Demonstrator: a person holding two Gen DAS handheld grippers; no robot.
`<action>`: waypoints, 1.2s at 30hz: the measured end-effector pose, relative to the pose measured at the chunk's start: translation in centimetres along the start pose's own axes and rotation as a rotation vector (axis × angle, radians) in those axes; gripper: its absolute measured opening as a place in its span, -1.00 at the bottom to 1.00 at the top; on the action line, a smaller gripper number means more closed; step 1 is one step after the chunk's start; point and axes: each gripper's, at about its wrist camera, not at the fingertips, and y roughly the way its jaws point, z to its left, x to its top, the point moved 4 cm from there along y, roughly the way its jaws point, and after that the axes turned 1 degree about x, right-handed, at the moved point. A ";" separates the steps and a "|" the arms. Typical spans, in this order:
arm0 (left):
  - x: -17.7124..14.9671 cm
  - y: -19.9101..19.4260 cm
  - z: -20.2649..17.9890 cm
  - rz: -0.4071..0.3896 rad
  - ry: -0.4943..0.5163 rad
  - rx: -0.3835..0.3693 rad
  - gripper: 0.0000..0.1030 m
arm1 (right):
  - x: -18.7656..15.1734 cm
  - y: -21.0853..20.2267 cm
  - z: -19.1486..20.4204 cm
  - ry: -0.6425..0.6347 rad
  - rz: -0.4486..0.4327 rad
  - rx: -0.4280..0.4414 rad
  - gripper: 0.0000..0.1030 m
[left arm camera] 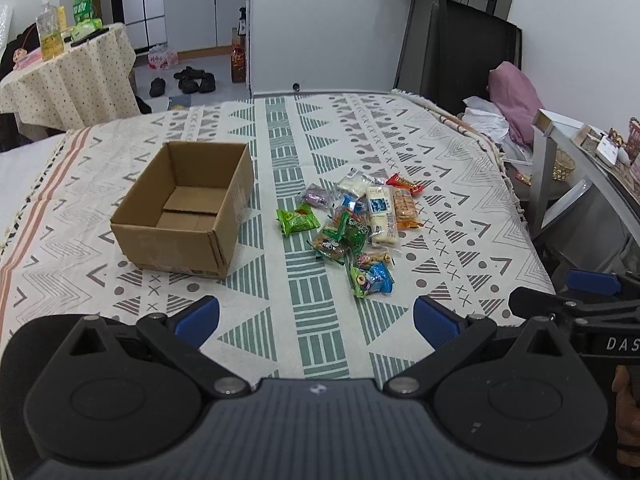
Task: Organize snacks
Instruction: 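Grasp the blue candy packet with the left gripper while the right gripper grasps a small wrapped sweet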
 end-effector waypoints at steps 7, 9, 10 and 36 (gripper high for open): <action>1.0 2.2 -0.2 0.028 -0.029 -0.007 0.99 | 0.4 1.8 -1.3 0.028 0.010 0.009 1.00; 1.3 2.8 -0.4 0.033 -0.033 -0.013 0.99 | 0.6 2.3 -1.7 0.044 0.015 0.009 1.00; 1.4 3.1 -0.5 0.035 -0.033 -0.017 0.99 | 0.6 2.6 -1.9 0.053 0.018 0.010 1.00; 2.3 15.0 -1.3 0.197 -0.217 -0.016 0.80 | 1.4 12.6 -6.5 0.281 0.188 0.120 0.41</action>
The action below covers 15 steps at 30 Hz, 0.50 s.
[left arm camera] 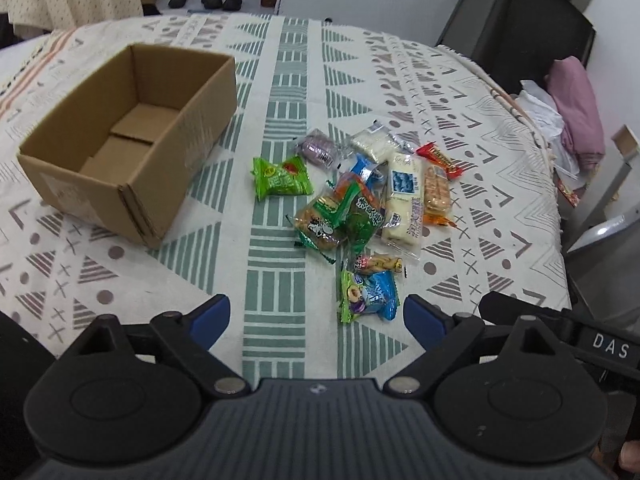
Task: Organize snacks
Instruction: 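Grasp the blue candy packet with the left gripper while the right gripper grasps a small wrapped sweet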
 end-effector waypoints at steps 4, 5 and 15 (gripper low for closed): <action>0.1 2.2 -1.0 0.029 -0.008 -0.012 0.75 | 0.2 1.1 -1.0 0.040 0.012 0.022 0.32; 0.1 2.8 -1.2 0.039 -0.012 -0.015 0.71 | 0.2 1.4 -1.3 0.051 0.013 0.027 0.31; -0.3 8.0 -2.9 0.118 -0.054 0.000 0.64 | 0.8 3.8 -4.3 0.201 -0.014 0.065 0.30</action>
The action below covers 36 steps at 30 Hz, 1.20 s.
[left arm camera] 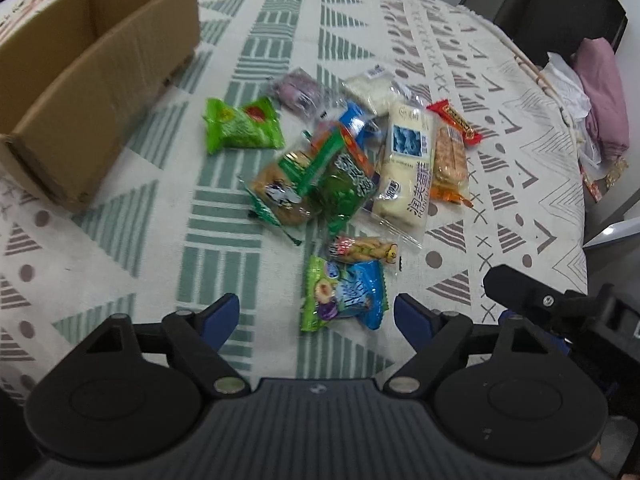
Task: Organize snacks
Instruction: 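Grasp the blue candy packet with the left gripper while the right gripper grasps a small wrapped sweet, then carry both held snacks over the cardboard box and open both grippers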
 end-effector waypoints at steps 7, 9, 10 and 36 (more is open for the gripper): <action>0.1 2.9 -0.9 0.043 -0.009 0.009 0.40 | 0.4 1.7 -0.7 0.041 0.011 0.021 0.29; 0.2 3.4 -0.8 0.055 -0.024 0.017 0.27 | 0.6 2.2 -1.0 0.057 0.025 0.029 0.29; 0.3 3.5 -0.7 0.053 -0.029 0.023 0.20 | 0.7 2.5 -1.1 0.060 0.033 0.032 0.29; 2.9 -0.2 6.3 0.004 -0.199 0.088 -0.40 | -0.1 8.1 2.2 -0.106 0.101 -0.007 0.24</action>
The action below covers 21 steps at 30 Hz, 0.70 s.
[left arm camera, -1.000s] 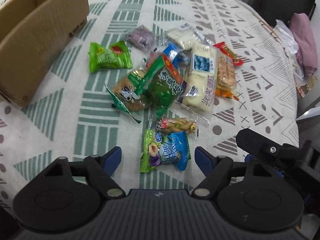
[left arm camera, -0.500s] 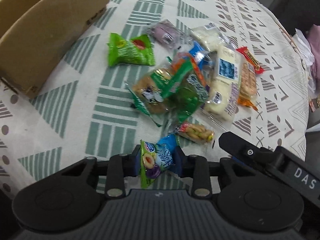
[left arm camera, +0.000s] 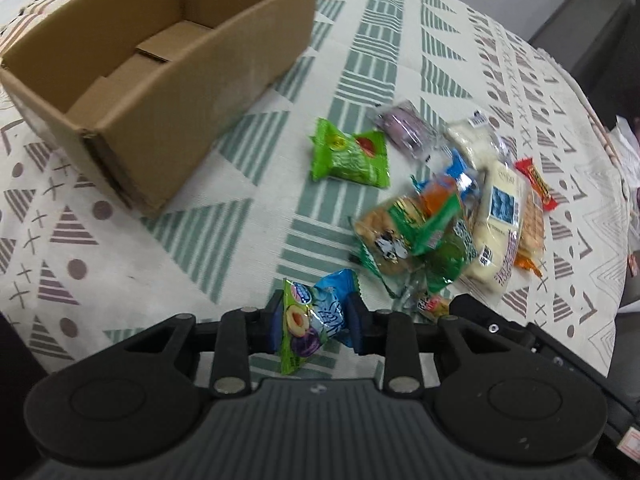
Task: Organize snacks
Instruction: 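Carry both held snacks over the cardboard box and open both grippers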
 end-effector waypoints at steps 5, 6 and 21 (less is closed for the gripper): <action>0.4 -1.0 0.7 -0.025 -0.010 -0.014 -0.40 | -0.1 0.7 0.8 -0.040 -0.002 -0.018 0.24; 0.5 -1.2 0.9 -0.031 -0.015 -0.017 -0.40 | -0.1 0.8 0.9 -0.046 -0.002 -0.024 0.25; 1.3 -5.3 3.4 -0.109 -0.050 -0.059 -0.40 | -1.2 0.1 1.6 -0.036 0.018 -0.004 -0.61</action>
